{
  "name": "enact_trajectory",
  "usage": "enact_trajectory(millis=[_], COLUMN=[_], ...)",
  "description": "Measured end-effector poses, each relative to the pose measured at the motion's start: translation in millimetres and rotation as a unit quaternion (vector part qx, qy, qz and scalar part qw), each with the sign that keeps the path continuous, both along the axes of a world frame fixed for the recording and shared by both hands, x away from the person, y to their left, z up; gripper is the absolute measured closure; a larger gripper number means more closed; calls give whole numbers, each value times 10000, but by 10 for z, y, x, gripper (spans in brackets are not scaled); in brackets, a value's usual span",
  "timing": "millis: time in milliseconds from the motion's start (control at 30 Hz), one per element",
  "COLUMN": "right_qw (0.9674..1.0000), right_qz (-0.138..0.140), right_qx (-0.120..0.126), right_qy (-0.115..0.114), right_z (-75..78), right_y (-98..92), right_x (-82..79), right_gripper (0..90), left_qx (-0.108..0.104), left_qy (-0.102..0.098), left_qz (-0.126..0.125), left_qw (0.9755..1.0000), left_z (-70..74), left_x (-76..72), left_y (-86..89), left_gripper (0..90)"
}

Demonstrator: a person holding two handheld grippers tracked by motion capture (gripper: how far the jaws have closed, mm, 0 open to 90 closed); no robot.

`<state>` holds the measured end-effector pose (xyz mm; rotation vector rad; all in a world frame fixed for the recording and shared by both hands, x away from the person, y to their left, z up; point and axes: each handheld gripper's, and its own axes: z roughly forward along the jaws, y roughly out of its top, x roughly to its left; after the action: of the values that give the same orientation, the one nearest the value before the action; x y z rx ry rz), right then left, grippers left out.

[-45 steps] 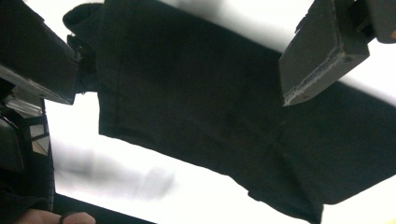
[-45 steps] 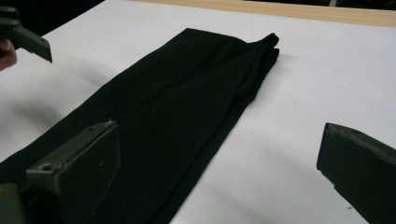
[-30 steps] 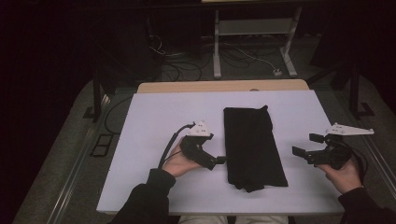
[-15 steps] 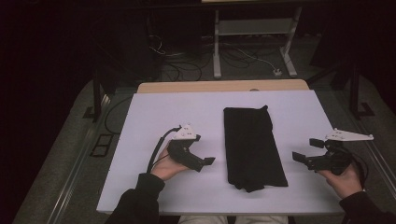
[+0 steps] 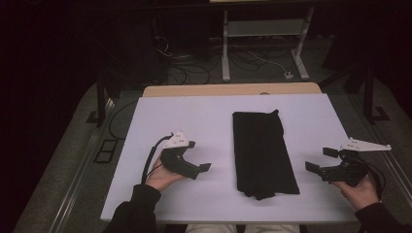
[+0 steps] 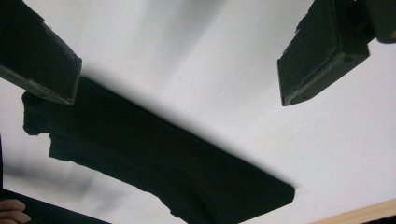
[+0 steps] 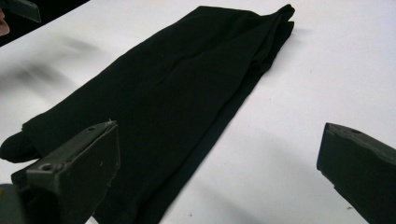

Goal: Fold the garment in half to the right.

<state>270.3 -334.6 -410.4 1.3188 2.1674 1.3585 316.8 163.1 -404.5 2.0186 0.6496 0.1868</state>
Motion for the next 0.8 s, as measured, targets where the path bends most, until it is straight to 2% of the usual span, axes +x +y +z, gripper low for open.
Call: enact_trajectory(millis=[367,800], right_qw=[10000,10000], right_qz=[1,-5], right_qx=[23,-35], right_qy=[26,24], right_z=[-28,-57], right_y=[-19,-29], right_x=[-47,-87], right_gripper=[0,0], left_qx=[-109,-262], left_qy=[-100,-110], left_qz=[299,800], left_qw=[9994,9964], left_z=[3,-58], left_x=[-36,-74], left_y=[214,569], left_gripper=[0,0])
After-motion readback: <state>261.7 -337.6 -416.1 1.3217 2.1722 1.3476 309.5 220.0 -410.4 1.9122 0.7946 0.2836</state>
